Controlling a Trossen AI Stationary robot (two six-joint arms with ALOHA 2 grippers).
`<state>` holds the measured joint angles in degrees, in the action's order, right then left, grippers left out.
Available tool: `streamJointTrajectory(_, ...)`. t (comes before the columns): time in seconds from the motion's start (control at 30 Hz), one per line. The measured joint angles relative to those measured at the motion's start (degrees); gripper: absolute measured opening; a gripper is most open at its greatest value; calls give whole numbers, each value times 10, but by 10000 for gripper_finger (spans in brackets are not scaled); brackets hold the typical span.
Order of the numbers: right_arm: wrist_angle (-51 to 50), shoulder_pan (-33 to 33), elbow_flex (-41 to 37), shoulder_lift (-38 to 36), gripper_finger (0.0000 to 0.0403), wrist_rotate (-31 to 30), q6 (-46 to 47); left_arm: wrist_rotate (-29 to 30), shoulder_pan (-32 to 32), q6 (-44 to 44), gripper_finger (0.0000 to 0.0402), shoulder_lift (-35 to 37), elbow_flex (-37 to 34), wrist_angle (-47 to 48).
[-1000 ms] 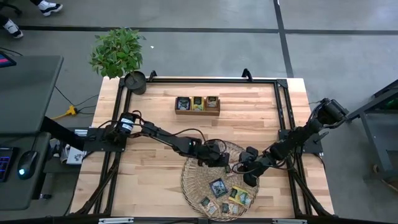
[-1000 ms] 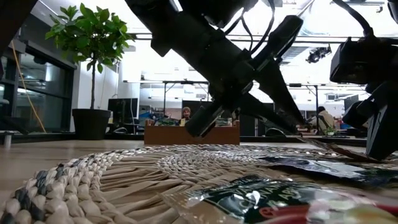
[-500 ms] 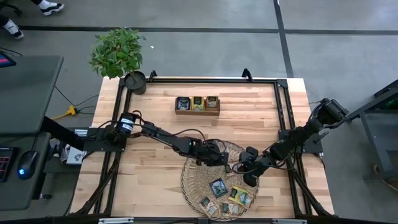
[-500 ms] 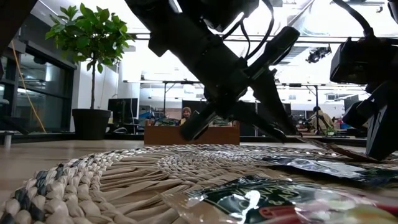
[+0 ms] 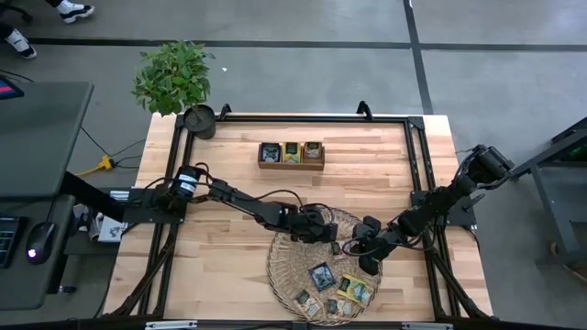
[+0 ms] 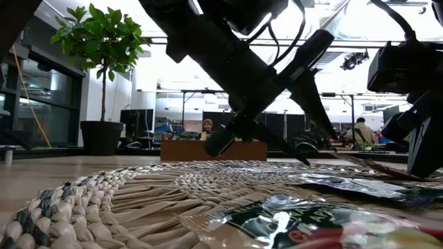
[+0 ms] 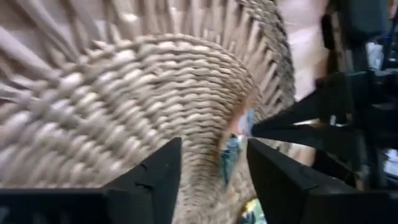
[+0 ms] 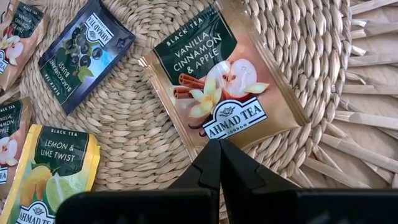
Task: Pick & Place Tea
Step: Put the brown tea bag in the right section of the wooden organizer
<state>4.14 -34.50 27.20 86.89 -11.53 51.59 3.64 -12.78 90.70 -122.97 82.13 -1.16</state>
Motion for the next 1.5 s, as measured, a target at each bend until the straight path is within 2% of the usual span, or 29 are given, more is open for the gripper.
streamJointTrajectory(0.1, 0, 0, 0, 0, 0, 0, 0, 1, 0, 11, 207, 0, 0, 1)
streamJointTrajectory(0.23, 0, 0, 0, 0, 0, -1, 0, 0, 0, 15, 221, 0, 0, -30)
streamJointTrajectory(0.57, 11, 3, -1, 1, 0, -4, 0, -3, -9, 41, 223, -21, 1, -57)
streamJointTrajectory(0.73, 23, 12, -1, 1, 0, 2, -1, 21, -11, 54, 223, -29, 1, -57)
streamJointTrajectory(0.87, 25, 15, -1, 1, 0, 4, -5, 16, -11, 60, 218, -29, 0, -64)
streamJointTrajectory(1.0, 26, 15, -1, 1, 0, 4, -6, 10, -11, 75, 190, -30, 0, -62)
streamJointTrajectory(1.3, 26, 15, -1, 1, 0, 2, -6, 10, -11, 72, 74, -30, 0, -60)
streamJointTrajectory(1.5, 26, 15, 0, 1, 0, 0, -6, -3, -11, 71, 12, -30, 0, -60)
